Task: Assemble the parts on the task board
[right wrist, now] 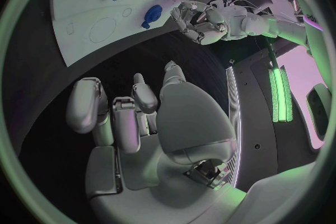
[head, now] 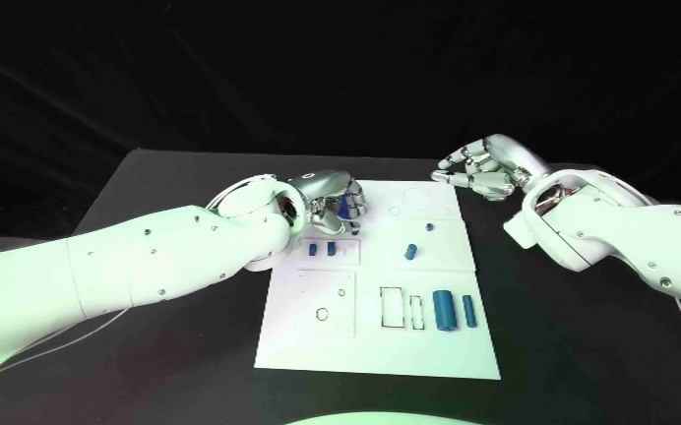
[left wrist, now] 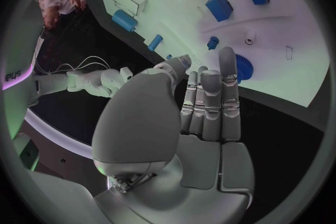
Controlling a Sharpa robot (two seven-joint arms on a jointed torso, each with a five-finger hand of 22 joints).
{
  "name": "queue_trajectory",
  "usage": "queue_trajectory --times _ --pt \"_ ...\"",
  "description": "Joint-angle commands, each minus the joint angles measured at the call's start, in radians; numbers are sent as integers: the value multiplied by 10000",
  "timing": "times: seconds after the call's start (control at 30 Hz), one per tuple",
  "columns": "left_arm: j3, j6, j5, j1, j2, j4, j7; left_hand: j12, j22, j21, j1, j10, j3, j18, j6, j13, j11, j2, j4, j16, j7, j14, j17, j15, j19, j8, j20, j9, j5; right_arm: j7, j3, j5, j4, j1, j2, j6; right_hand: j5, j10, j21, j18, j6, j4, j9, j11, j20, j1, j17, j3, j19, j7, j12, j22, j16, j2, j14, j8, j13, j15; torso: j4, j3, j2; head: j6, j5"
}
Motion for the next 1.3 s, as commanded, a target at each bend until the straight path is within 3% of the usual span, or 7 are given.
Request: queue_trajectory --times 0.03,0.3,1.3 --pt "2 491 -1484 -36 173 -169 -12 -276 42 68 -75 -104 -161 126 160 -257 45 -116 11 151 9 56 23 60 57 -157 32 -104 -49 97 1 -43 20 -7 12 20 34 -64 -41 205 -45 1 -16 -21 -41 18 1277 -49 -56 3 -39 -10 -68 51 694 39 -10 -72 6 9 3 -1 -9" --pt "3 892 -1869 -121 486 -561 -311 -697 471 573 -23 218 -336 92 573 -836 59 -25 7 1272 -8 511 823 61 282 -545 68 -349 -43 93 1 -43 52 -7 2 6 59 -85 -40 205 -46 0 -17 -22 -41 24 1279 -53 -54 2 -61 -8 -68 54 695 42 -37 -72 -10 3 17 1 -41" --pt "10 1233 -2130 -177 941 -1108 -454 -1185 2346 2152 213 806 -99 -173 986 -1467 9 197 -54 2364 -41 956 1555 16 878 -1206 49 -589 -31 82 1 -44 76 -6 16 30 89 -75 -33 203 -44 2 -18 -23 -42 27 1287 -61 -48 1 -52 2 -64 58 697 48 -27 -73 7 -1 5 -26 -93"
